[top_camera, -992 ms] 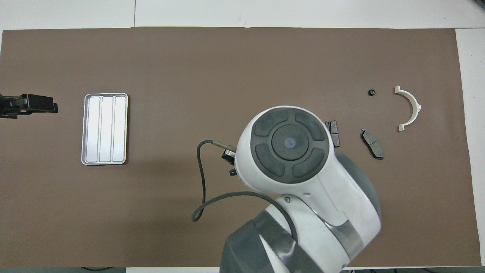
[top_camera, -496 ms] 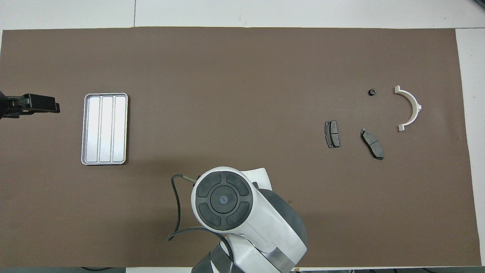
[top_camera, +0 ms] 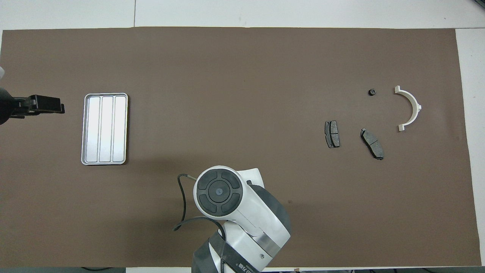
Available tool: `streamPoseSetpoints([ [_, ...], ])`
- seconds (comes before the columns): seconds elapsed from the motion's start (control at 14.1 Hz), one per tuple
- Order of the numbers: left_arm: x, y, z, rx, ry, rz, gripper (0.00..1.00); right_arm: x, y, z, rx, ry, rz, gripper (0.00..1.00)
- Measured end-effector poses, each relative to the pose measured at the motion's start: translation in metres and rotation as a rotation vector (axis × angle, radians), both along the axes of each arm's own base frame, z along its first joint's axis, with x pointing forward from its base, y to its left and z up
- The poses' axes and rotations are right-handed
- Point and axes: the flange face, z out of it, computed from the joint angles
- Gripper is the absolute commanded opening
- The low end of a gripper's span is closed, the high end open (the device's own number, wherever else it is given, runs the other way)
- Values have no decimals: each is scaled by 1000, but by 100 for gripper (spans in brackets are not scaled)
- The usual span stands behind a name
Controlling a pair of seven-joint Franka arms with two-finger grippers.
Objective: Pick bearing gear from pile to tray
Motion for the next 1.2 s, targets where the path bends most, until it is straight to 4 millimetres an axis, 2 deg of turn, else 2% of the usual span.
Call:
streamPoseSetpoints([
  [0.43,1,-1,-5,0,-4,2,100,-5,-10,-51,-60,-35,38,0],
  [0.64,2,-1,-8,-2,-14,4,100,-5,-3,-86,-84,-44,68,0],
  [0.78,2,-1,-8,-2,-22,5,100,-6,0,-102,-101,-57,78,0],
  [0.92,3,-1,-8,-3,-25,5,100,-6,3,-112,-104,-61,84,0],
  [1.2,3,-4,-8,-6,-27,13,100,-6,3,-113,-104,-63,85,0],
])
